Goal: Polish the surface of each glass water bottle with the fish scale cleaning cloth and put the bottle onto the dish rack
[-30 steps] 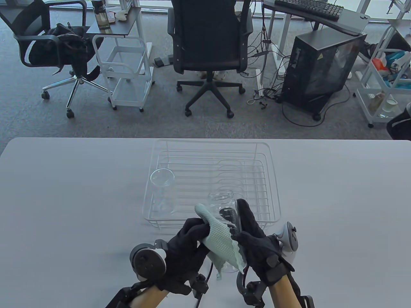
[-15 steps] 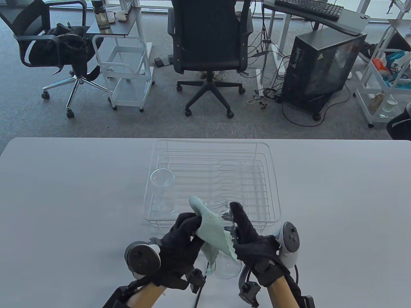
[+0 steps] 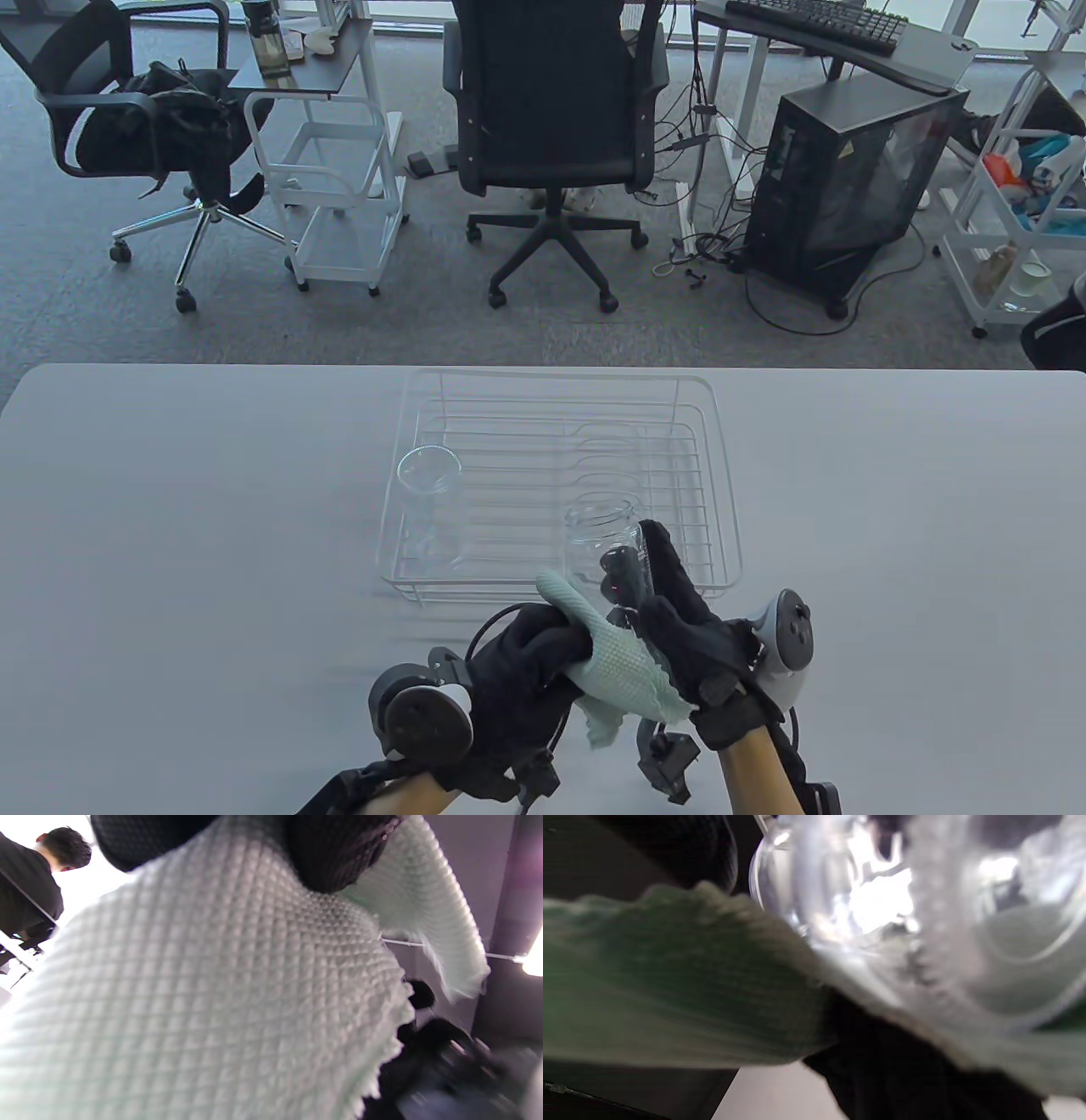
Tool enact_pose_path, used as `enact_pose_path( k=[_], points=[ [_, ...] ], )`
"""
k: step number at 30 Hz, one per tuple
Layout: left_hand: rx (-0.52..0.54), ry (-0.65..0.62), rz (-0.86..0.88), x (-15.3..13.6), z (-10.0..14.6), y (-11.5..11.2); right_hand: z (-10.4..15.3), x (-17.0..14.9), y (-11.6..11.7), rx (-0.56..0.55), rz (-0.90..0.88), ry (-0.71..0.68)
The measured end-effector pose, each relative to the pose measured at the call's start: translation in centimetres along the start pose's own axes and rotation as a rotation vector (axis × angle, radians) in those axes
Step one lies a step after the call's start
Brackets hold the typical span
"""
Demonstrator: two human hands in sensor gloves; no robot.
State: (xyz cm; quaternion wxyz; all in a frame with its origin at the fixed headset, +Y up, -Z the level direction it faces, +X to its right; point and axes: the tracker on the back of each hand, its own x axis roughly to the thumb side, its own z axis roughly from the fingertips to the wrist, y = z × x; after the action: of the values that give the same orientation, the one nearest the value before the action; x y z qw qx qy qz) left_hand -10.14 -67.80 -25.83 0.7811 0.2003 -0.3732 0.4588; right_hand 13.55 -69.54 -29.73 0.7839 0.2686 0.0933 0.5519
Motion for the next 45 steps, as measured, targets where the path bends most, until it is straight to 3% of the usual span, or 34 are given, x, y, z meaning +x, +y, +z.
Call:
enact_pose_path(
  k=[5,7,11,15,25,32,36,40,45],
  points=[
    [0.08,0.074,0.062,-1.4,-0.4,1.9,-0.1,-0.7,0.5,0.082,0.026,0.096],
    [0.112,0.078,0.064,-1.7,-0.6,2.8,-0.3,-1.0,0.9,0.15,0.03,0.097],
    [0.166,0.093,0.086,-1.8,-1.0,4.0,-0.5,-1.1,1.2,0.18,0.007,0.093],
    [0.153,0.1,0.087,-1.7,-0.9,3.4,-0.4,-0.9,0.9,0.091,0.071,0.02],
    [-0.041,-0.011,-0.04,0.1,0.1,-0.5,0.0,0.4,-0.3,-0.19,0.208,-0.16],
    [-0.001,-0.003,-0.001,0.1,-0.1,0.0,0.0,0.3,0.0,-0.063,0.151,-0.109],
    [0.063,0.057,0.041,-0.6,-0.3,1.3,0.0,-0.3,0.4,0.074,0.024,0.021],
    [0.124,0.095,0.059,-1.4,-0.7,2.8,-0.2,-0.6,0.9,0.092,0.113,0.043],
    [0.164,0.123,0.095,-1.9,-0.8,3.9,-0.5,-1.2,1.4,0.143,0.071,0.032]
  ],
)
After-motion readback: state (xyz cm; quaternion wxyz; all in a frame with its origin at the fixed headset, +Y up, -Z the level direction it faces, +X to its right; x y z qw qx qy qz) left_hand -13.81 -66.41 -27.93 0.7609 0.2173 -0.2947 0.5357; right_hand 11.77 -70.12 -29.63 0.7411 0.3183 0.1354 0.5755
